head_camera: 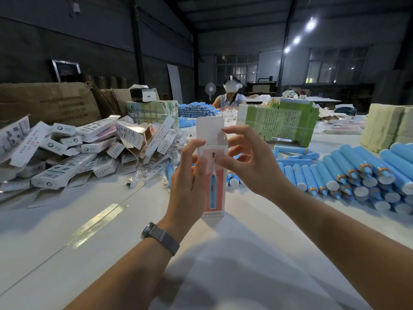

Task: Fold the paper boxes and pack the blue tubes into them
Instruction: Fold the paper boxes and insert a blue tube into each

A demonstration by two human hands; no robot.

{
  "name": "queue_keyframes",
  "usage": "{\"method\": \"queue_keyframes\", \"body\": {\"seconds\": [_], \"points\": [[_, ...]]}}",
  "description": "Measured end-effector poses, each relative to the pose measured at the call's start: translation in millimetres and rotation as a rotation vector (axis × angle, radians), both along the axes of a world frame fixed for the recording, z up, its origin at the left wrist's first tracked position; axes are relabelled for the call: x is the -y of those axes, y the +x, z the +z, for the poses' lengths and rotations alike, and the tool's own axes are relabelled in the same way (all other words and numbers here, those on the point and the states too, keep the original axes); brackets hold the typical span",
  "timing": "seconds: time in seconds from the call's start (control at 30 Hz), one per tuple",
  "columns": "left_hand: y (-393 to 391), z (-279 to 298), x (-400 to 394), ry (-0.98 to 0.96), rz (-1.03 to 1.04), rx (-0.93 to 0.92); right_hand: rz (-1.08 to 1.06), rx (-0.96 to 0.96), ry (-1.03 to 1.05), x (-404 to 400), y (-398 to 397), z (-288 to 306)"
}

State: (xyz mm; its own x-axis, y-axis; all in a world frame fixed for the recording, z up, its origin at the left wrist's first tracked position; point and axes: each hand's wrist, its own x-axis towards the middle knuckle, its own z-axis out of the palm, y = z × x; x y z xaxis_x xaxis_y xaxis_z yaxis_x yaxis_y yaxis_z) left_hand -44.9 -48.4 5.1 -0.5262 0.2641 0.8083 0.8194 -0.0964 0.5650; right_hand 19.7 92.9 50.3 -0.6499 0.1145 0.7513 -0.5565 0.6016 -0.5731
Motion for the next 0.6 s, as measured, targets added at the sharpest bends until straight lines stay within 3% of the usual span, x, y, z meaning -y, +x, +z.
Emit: {"method": "queue_keyframes", "body": {"seconds": [0.33, 0.6], "points": [[0.1, -0.1, 0.6, -0.036, 0.007, -0.029, -0.048, 0.044, 0.139, -4.3, 3.5, 7.1], [3.6, 1.7, 0.7, 0.005, -0.038, 0.064, 0.006, 0.011, 0.097, -2.0, 4.6, 8.9]]}}
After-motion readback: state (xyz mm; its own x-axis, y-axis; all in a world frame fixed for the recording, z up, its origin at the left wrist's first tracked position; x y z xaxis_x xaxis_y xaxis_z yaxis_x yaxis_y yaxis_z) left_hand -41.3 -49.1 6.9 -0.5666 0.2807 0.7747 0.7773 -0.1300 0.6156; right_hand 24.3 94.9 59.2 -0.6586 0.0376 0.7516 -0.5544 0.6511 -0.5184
